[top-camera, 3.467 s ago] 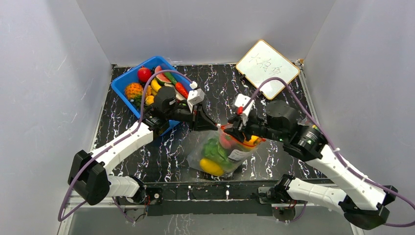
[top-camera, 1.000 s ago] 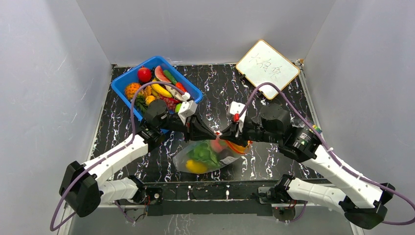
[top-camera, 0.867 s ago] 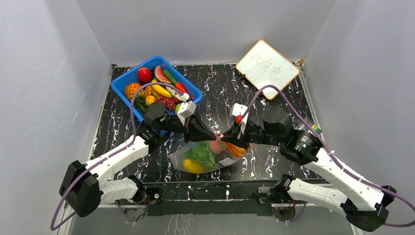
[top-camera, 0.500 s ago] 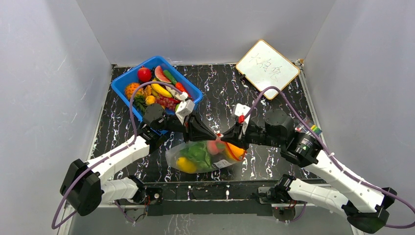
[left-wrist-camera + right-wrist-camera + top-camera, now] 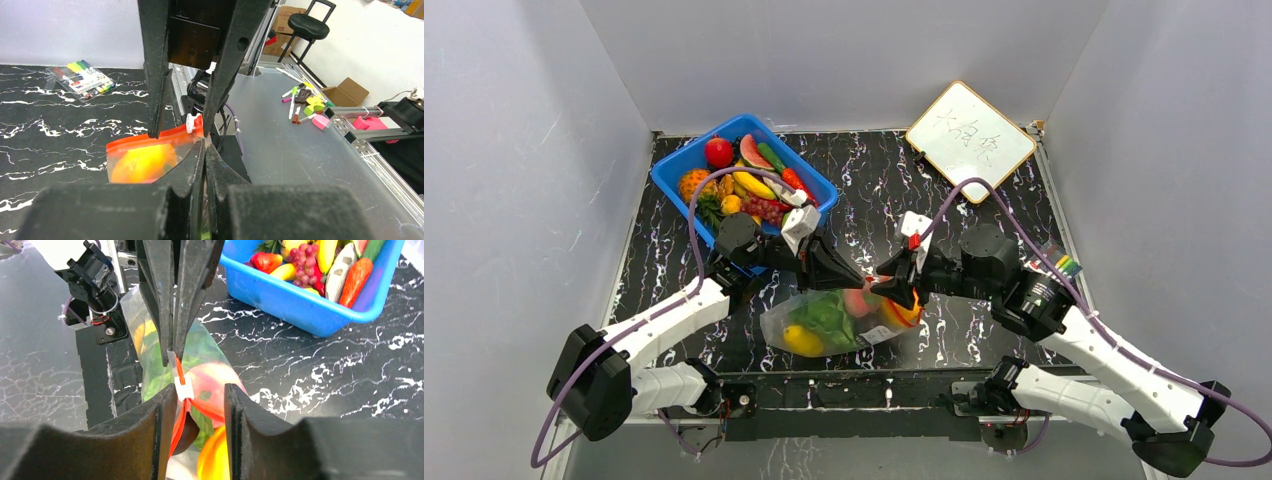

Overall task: Place the food in the zip-top bag and seal the zipper
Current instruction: Adjust the zipper food storage bag at the center of the board.

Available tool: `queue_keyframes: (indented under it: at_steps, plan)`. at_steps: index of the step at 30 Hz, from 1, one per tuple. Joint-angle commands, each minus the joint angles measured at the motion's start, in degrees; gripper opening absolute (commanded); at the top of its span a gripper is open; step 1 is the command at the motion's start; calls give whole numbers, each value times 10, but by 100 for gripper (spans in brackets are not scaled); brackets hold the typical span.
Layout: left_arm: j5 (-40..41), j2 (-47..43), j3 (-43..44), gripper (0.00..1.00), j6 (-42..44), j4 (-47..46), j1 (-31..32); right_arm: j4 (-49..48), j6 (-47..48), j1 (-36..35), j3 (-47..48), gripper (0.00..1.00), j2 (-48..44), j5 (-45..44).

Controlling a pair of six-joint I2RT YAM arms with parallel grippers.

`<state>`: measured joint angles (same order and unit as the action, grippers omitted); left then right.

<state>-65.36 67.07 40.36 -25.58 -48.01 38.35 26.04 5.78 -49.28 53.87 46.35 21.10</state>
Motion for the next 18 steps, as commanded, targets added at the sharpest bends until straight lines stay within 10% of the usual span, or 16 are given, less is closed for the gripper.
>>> queue_keyframes:
  at_steps: [1, 9, 18]
  plan:
    - [-13, -13, 11, 0, 9, -47, -2, -65, 22, 2, 16, 39, 8, 35]
    - [-15, -10, 10, 0, 7, -50, -2, -40, 58, 2, 29, 8, 16, 84]
    - [64, -43, -16, 0, 27, -41, -3, -40, -4, 2, -59, 11, -55, 38]
